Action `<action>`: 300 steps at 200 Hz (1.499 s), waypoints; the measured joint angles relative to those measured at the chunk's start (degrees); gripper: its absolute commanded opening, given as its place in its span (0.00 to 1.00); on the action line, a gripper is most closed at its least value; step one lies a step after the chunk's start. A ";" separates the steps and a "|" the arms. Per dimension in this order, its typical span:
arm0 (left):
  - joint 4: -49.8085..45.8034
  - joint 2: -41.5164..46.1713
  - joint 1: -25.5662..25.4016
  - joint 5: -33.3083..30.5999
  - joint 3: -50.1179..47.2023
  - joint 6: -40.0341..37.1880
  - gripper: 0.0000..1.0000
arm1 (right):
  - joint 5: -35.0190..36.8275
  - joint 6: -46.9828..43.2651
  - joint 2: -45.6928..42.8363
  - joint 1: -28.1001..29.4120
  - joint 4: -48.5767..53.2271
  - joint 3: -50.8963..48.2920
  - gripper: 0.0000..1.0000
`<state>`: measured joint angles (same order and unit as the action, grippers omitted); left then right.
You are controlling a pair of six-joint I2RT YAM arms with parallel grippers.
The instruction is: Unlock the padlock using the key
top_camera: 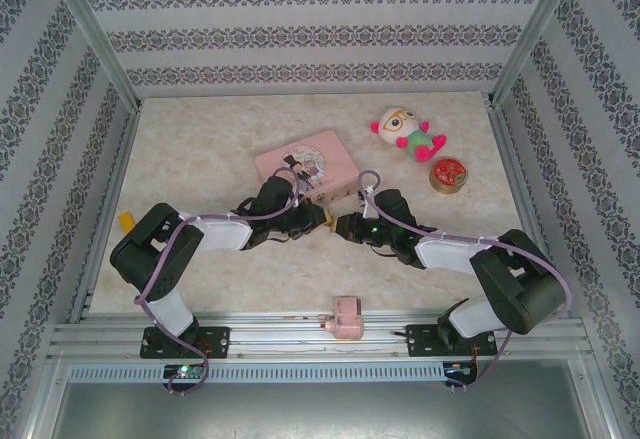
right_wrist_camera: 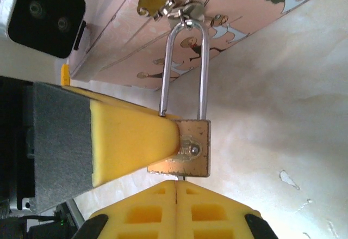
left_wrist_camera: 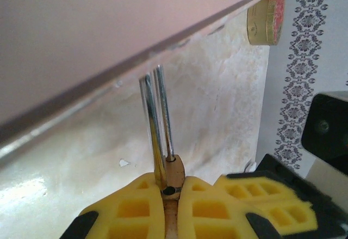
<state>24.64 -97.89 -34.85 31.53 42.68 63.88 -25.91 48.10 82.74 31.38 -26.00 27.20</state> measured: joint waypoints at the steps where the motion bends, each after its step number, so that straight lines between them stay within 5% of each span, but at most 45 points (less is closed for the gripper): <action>1: 0.00 0.02 0.00 0.00 0.00 -0.02 0.08 | 0.11 0.00 0.00 0.00 -0.02 0.00 0.03; 46: 0.37 0.13 0.00 -0.02 -0.46 -0.48 0.08 | 4.07 0.87 -0.17 -0.09 0.46 -0.31 0.11; 85: 0.46 0.13 0.00 -0.02 -0.52 -0.68 0.08 | 5.11 1.92 -1.36 -0.11 0.90 -0.44 0.28; 113: 0.74 0.13 0.00 0.02 -0.70 -0.92 0.21 | 5.09 2.91 -1.40 -0.13 0.70 -0.48 0.35; 203: 3.39 -0.22 0.00 1.49 -1.64 -1.25 0.28 | 5.09 4.31 2.78 -0.52 -3.13 -0.48 0.36; 255: 0.96 1.20 -0.02 0.74 -1.79 -2.10 0.61 | 5.55 2.93 4.22 -0.50 -2.56 -0.20 0.37; 287: -11.37 8.87 -0.02 -4.66 -0.59 -7.85 0.99 | 8.37 -0.28 4.17 -0.07 2.25 1.90 0.42; 300: -16.74 12.76 -0.02 -8.37 1.40 -10.49 0.99 | 10.38 -1.95 3.91 0.74 5.55 3.32 0.45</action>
<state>7.90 -85.12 -34.87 23.16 44.07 53.39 -15.53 46.15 86.65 32.12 -20.45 30.52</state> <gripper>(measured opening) 0.979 0.426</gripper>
